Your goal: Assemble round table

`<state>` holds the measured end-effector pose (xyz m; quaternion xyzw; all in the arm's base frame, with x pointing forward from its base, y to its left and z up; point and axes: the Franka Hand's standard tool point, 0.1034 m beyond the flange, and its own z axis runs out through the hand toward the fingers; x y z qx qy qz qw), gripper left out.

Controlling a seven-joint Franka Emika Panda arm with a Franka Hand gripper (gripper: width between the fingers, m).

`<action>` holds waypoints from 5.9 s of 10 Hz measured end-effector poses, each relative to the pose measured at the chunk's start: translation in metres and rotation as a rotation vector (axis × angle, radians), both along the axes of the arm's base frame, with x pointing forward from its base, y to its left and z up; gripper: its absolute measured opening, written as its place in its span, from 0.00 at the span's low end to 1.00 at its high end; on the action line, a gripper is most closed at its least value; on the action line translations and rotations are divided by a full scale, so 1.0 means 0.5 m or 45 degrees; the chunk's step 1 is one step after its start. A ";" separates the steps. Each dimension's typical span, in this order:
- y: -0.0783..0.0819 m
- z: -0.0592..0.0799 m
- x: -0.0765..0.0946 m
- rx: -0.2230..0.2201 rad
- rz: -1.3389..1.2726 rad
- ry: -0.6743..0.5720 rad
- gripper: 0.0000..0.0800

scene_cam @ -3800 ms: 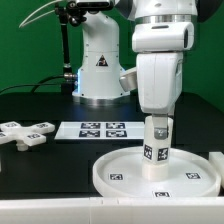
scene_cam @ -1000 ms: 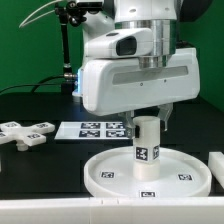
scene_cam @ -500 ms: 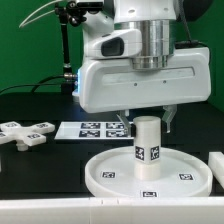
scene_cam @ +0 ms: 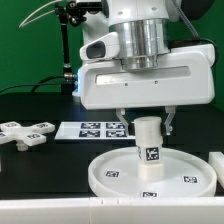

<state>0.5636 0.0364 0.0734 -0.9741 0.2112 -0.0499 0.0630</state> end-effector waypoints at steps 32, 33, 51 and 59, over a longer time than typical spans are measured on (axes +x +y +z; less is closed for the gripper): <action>0.069 0.022 0.008 0.198 -0.838 0.264 0.81; 0.072 0.026 0.009 0.200 -0.764 0.294 0.81; 0.039 0.017 -0.016 0.118 0.698 0.191 0.81; 0.039 0.024 0.006 0.015 1.458 0.061 0.81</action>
Offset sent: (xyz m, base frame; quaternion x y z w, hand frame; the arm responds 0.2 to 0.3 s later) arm 0.0000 0.0000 0.0000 0.0000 0.0000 0.1296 0.9916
